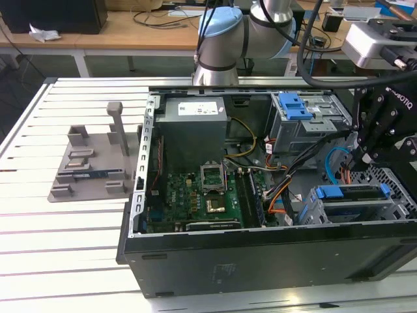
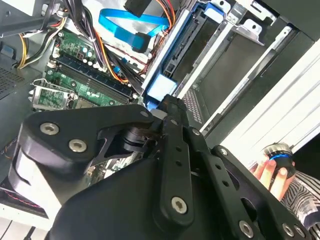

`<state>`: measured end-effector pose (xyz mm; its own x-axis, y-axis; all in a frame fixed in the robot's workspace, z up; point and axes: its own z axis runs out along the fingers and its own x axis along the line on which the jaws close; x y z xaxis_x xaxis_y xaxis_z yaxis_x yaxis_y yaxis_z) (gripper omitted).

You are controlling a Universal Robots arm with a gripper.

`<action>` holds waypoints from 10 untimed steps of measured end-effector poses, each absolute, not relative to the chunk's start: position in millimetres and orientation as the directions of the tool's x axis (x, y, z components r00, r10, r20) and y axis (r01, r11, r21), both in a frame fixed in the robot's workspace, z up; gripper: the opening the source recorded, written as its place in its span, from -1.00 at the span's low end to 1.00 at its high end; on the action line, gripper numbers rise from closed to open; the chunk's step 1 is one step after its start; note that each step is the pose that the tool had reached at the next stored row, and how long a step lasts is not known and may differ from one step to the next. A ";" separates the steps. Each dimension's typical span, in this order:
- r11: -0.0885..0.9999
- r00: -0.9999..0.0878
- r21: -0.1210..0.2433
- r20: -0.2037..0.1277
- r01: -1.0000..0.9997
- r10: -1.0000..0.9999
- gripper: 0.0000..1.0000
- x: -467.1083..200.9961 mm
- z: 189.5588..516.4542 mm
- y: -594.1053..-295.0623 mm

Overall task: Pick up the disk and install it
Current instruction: 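Insert the disk into the insertion slot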

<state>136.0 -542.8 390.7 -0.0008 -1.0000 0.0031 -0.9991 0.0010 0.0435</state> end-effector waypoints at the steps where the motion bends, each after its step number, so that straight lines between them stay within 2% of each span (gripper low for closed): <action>1: 0.001 -0.001 0.044 0.003 -0.999 -1.000 -0.79 136.0 390.7 -542.8; 10: 0.000 0.000 0.045 0.004 -0.999 -1.000 -0.79 153.8 386.5 -538.5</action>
